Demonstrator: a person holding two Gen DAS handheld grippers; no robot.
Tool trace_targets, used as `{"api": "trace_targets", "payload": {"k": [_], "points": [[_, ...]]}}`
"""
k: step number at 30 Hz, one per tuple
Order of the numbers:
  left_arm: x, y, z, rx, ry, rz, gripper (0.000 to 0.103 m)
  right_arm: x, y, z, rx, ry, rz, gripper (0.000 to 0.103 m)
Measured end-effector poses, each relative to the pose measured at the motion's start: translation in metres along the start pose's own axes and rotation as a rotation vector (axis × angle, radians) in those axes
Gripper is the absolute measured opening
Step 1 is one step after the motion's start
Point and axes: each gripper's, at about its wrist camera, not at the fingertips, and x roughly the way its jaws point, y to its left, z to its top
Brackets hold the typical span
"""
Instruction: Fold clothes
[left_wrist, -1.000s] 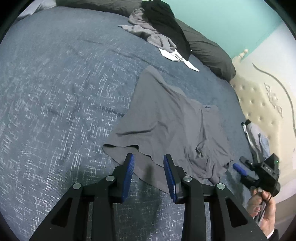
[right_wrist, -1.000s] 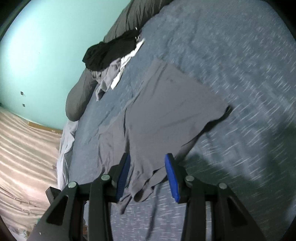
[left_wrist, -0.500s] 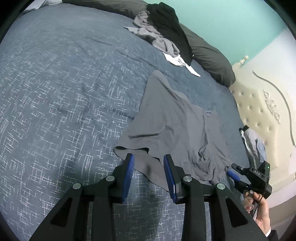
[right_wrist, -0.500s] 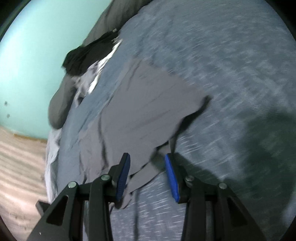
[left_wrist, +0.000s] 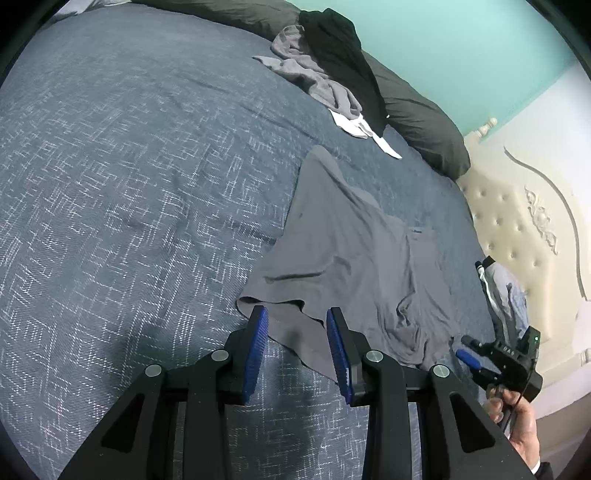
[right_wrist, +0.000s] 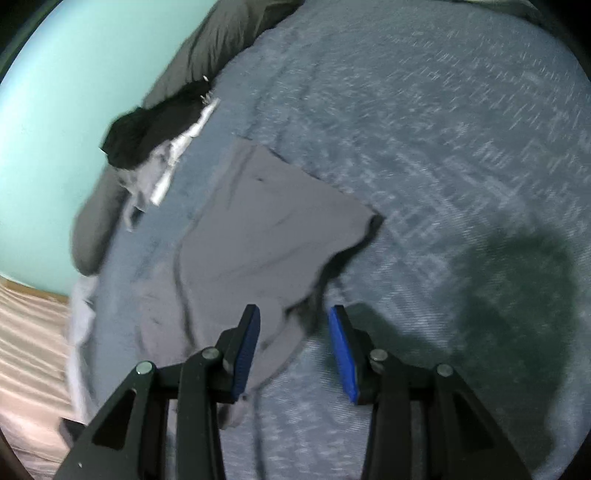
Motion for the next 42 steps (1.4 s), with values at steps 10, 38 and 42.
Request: {"api": "trace_targets", "payload": {"k": [10, 38, 42], "points": [[-0.002, -0.002, 0.001, -0.007, -0.003, -0.017, 0.036, -0.006, 0.006, 0.001, -0.195, -0.004, -0.225, 0.040], [0.002, 0.000, 0.004, -0.015, 0.001, -0.027, 0.037, 0.008, -0.005, 0.024, -0.123, -0.065, -0.238, 0.039], [0.003, -0.001, 0.004, -0.013, 0.001, -0.027, 0.037, 0.016, -0.003, 0.026, -0.123, -0.047, -0.247, 0.039]]}}
